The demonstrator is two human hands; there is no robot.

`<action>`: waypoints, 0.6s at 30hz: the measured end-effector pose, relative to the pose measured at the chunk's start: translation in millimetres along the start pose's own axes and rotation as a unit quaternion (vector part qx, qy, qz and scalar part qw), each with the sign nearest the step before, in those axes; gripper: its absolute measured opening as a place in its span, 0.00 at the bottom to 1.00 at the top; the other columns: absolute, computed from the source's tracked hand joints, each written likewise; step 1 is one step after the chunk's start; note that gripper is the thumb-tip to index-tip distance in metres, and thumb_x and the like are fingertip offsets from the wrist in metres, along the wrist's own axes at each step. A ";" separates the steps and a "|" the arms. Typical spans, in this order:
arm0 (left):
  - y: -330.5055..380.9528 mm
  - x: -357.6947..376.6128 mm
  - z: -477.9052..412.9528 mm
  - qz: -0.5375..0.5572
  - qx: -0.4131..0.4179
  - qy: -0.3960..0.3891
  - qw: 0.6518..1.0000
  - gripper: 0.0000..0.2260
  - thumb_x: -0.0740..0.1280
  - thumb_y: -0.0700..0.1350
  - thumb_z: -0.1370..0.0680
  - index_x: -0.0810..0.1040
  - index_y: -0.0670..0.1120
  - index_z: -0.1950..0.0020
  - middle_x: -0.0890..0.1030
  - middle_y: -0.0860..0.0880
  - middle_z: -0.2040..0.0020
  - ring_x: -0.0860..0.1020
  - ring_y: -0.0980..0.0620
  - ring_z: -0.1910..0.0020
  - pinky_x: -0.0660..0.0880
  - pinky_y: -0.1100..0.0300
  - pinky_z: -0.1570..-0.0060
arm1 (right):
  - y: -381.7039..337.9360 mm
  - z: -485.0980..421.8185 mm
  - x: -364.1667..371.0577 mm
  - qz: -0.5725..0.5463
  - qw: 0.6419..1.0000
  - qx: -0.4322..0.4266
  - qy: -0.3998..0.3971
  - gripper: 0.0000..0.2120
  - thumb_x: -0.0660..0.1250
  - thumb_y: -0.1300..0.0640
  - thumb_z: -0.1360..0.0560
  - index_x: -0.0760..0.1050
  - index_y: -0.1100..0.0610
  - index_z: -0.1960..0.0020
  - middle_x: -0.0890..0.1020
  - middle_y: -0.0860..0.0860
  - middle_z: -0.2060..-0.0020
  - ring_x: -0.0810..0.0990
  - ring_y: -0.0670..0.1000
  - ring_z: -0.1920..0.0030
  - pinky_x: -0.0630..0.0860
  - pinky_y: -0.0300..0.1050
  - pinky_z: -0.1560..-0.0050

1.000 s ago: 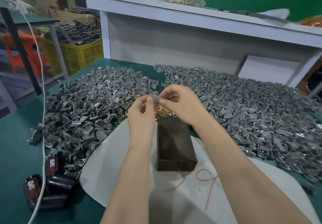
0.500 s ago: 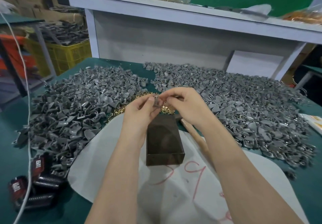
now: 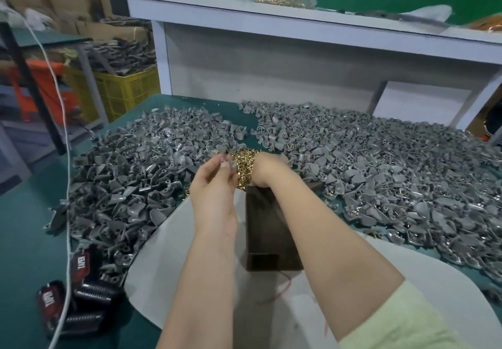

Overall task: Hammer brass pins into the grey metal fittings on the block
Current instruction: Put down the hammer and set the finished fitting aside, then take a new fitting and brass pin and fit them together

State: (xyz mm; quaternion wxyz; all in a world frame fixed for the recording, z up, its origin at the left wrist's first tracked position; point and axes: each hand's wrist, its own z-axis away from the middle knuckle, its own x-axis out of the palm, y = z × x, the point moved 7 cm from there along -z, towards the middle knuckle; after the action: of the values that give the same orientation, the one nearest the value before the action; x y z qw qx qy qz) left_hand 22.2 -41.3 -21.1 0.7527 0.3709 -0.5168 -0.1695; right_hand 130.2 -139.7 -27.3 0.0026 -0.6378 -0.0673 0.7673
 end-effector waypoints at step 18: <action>-0.3 7.9 1.9 -0.031 0.042 -0.018 0.999 0.04 0.64 0.32 0.22 0.76 0.39 0.52 0.80 0.45 0.56 0.80 0.54 0.56 0.78 0.70 0.55 | 0.0 7.9 -1.5 -0.003 0.999 -0.017 -0.033 0.15 0.63 0.60 0.23 0.73 0.62 0.37 0.76 0.60 0.38 0.74 0.60 0.37 0.71 0.52 0.42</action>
State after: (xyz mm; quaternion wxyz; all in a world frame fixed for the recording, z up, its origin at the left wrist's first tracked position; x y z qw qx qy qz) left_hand 23.8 -47.3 -15.7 0.7218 0.4145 -0.5251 -0.1773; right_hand 122.7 -140.6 -24.5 -0.0078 -0.6121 -0.0820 0.7865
